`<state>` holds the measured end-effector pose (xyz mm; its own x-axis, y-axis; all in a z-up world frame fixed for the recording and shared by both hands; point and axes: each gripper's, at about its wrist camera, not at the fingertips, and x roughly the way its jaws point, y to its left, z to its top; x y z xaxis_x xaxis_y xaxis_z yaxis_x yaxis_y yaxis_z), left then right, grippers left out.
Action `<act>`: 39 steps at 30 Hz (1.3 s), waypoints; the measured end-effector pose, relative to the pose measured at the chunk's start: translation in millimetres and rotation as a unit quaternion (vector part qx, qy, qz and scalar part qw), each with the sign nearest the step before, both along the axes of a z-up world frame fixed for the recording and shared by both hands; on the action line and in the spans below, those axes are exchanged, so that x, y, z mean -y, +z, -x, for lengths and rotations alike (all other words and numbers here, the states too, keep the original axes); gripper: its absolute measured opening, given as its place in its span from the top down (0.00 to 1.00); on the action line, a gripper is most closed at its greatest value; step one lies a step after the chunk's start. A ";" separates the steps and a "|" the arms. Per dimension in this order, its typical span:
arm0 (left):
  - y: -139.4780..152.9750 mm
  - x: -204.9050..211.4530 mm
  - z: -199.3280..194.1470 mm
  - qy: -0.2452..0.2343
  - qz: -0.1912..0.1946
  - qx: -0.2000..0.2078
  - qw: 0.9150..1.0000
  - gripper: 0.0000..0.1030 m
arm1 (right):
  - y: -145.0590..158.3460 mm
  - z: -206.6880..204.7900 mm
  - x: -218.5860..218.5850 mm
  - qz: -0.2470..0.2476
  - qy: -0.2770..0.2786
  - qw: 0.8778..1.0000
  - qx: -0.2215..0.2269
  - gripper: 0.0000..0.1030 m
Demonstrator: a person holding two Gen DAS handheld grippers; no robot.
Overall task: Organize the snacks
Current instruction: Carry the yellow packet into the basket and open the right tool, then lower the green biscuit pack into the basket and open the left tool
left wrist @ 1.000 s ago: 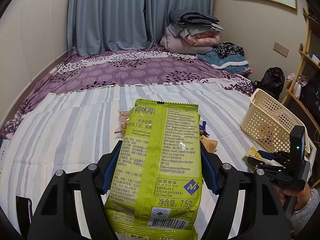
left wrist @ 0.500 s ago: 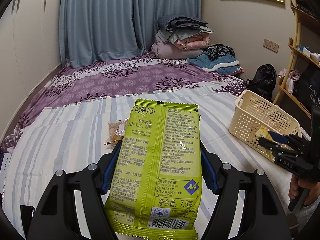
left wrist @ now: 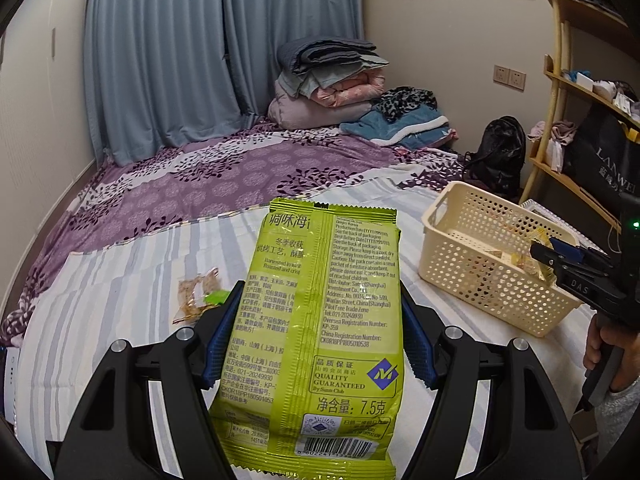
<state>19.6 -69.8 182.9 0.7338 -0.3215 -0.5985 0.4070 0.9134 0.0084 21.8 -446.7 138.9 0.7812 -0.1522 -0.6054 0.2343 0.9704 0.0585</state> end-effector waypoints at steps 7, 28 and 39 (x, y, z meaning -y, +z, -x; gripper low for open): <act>14.0 45.0 1.1 -0.039 -0.003 0.011 0.999 0.30 | -9.2 11.7 30.0 -0.009 -0.040 0.999 0.002 0.31; 19.9 214.5 -27.0 -0.178 -0.013 0.019 0.984 0.30 | -17.4 32.1 58.9 -0.021 -0.072 0.997 0.012 0.27; 5.5 264.5 -38.4 -0.200 -0.004 0.008 0.980 0.07 | -20.4 32.7 63.0 -0.022 -0.077 0.997 0.011 0.27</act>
